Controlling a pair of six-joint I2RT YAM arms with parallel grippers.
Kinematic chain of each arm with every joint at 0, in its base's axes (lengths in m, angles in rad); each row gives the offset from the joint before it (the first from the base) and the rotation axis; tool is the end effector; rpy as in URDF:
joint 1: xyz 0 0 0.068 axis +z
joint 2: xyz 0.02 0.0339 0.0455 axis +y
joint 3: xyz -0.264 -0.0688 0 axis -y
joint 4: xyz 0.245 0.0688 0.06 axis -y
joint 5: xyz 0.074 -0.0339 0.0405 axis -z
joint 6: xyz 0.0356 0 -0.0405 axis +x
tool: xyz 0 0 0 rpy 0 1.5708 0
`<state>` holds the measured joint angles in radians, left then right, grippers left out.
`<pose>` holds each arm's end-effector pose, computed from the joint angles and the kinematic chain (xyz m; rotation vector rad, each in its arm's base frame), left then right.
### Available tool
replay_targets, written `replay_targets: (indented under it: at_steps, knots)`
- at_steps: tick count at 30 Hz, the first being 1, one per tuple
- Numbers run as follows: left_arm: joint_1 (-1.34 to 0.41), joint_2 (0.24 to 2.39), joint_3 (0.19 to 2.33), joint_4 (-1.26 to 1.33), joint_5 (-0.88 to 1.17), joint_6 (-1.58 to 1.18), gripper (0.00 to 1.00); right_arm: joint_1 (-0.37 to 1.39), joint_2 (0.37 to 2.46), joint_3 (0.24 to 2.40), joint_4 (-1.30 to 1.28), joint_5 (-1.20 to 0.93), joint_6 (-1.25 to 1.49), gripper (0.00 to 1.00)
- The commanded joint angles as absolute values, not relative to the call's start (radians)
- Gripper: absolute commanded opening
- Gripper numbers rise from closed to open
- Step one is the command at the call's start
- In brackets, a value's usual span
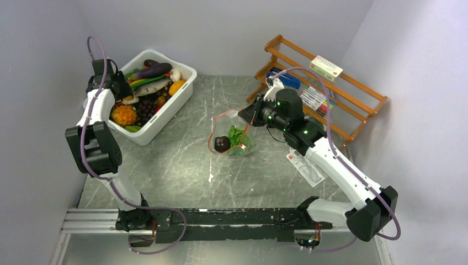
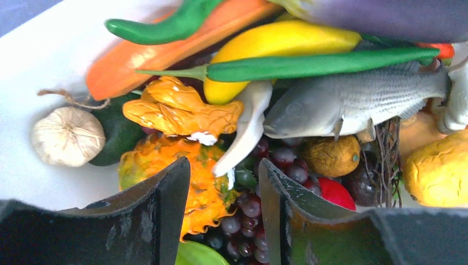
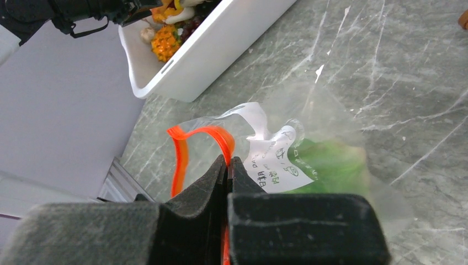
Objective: Place the food in the zip-top bag and seal the zipper
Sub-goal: Pick up the fake vegetable from the bin.
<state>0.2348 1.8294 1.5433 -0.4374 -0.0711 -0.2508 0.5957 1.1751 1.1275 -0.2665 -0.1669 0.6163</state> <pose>0.4094 0.1005 0.2846 -0.5869 2.2168 0.0733 0.2198 0.1562 0.3717 -0.1009 2.0007 0.9650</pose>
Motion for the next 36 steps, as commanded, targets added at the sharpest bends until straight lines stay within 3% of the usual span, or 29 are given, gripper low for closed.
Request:
replay_targets:
  at_steps: [1, 4, 9, 14, 22, 26, 36]
  knots:
    - [0.273, 1.852, 1.576, -0.387, 0.048, -0.185, 0.5, 0.596, 1.168, 1.165, -0.232, -0.16, 0.618, 0.0]
    - [0.284, 1.905, 1.628, -0.419, 0.148, -0.132, 0.51, 0.596, 1.16, 1.153, -0.218, -0.151, 0.615, 0.0]
    - [0.287, 1.963, 1.657, -0.464, 0.135, -0.114, 0.5, 0.596, 1.174, 1.173, -0.235, -0.153, 0.597, 0.0]
    - [0.293, 2.01, 1.702, -0.504, 0.175, -0.116, 0.39, 0.596, 1.17, 1.168, -0.223, -0.147, 0.597, 0.0]
    - [0.293, 2.034, 1.709, -0.553, 0.175, -0.139, 0.37, 0.596, 1.16, 1.164, -0.221, -0.137, 0.602, 0.0]
    - [0.283, 2.036, 1.739, -0.621, 0.21, -0.124, 0.47, 0.594, 1.16, 1.154, -0.218, -0.145, 0.61, 0.0]
    - [0.259, 2.051, 1.754, -0.664, 0.194, -0.103, 0.38, 0.595, 1.156, 1.161, -0.222, -0.142, 0.609, 0.0]
